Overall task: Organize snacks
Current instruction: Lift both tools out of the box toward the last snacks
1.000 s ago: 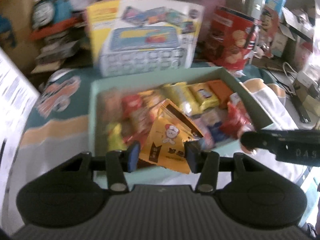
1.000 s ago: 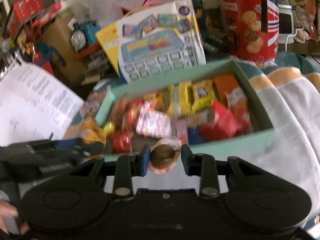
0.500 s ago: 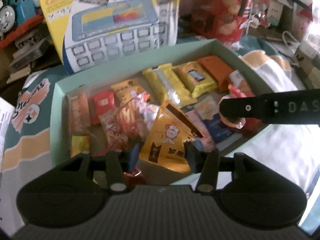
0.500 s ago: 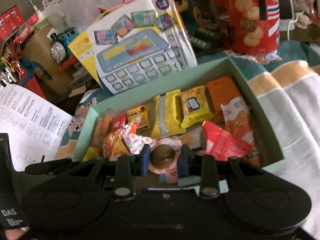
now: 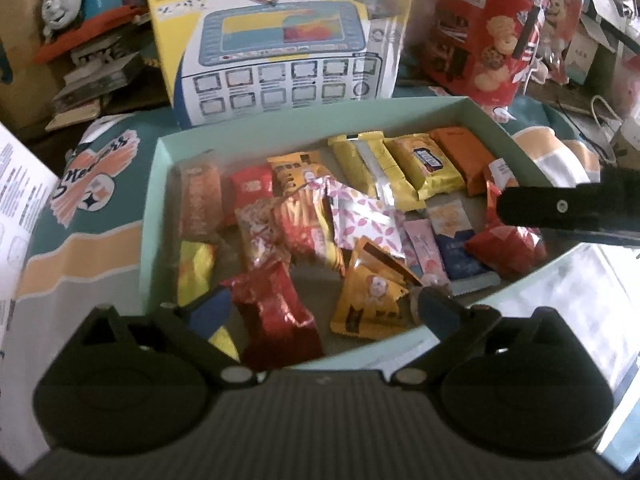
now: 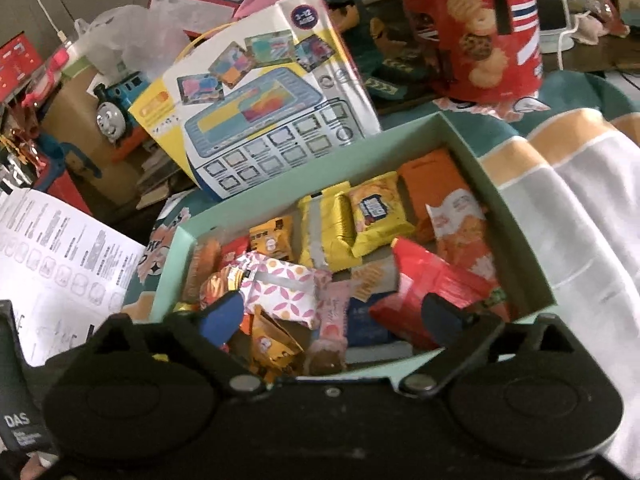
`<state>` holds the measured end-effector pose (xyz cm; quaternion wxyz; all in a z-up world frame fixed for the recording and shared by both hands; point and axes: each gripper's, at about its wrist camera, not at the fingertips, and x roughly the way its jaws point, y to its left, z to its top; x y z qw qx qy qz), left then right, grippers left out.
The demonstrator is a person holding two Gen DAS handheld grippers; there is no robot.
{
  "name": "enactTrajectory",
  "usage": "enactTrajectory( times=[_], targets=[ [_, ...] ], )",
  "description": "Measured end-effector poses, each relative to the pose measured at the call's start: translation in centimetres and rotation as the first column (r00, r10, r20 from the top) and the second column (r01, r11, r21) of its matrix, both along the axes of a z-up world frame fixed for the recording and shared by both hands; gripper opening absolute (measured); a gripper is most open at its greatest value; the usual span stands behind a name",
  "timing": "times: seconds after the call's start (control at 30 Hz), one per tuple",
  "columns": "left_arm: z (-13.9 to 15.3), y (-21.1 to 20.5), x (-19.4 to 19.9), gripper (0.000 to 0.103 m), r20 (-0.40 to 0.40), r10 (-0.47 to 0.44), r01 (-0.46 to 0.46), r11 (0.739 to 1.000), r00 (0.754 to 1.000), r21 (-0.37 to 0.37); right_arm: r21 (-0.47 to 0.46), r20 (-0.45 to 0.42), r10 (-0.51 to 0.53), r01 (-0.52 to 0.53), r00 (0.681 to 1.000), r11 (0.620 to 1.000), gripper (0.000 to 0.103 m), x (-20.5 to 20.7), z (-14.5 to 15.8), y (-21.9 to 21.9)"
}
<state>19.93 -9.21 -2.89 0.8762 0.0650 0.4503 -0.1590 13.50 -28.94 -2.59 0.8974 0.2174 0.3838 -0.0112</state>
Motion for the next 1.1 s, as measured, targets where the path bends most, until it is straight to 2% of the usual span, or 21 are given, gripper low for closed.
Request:
enactTrajectory(
  times=[0.1, 0.33, 0.57, 0.83, 0.97, 1.1],
  targets=[
    [0.7, 0.7, -1.3, 0.103, 0.017, 0.008, -0.008, 1.0, 1.0, -0.01, -0.007, 0.003, -0.011, 0.011, 1.0, 1.0, 0.103, -1.5, 0.4, -0.1],
    [1.4, 3.4, -4.7, 0.103, 0.017, 0.026, -0.026, 1.0, 1.0, -0.012, -0.023, -0.009, -0.002, 0.002, 1.0, 1.0, 0.103, -4.9, 0.7, 1.0],
    [-0.2, 7.2, -8.4, 0.103, -0.04, 0.065, -0.064, 0.998, 0.997, 0.008, -0.029, -0.059, 0.052, -0.054, 0.997, 0.998, 0.103, -8.1, -0.5, 3.7],
    [-1.8, 11.5, -11.5, 0.103, -0.097, 0.132, -0.132, 0.991, 0.987, 0.007, -0.039, -0.146, 0.122, -0.129, 0.982, 0.991, 0.103, -11.1, -3.2, 6.9],
    [-2.8, 12.3, -12.3, 0.103, -0.114, 0.158, -0.156, 0.987, 0.981, 0.028, -0.039, -0.189, 0.133, -0.142, 0.973, 0.989, 0.103, -12.2, -4.6, 7.8],
    [-3.5, 12.1, -12.9, 0.103, -0.12, 0.148, -0.143, 0.989, 0.982, 0.044, -0.02, -0.217, 0.145, -0.153, 0.965, 0.988, 0.101, -13.1, -5.3, 8.1]
  ],
)
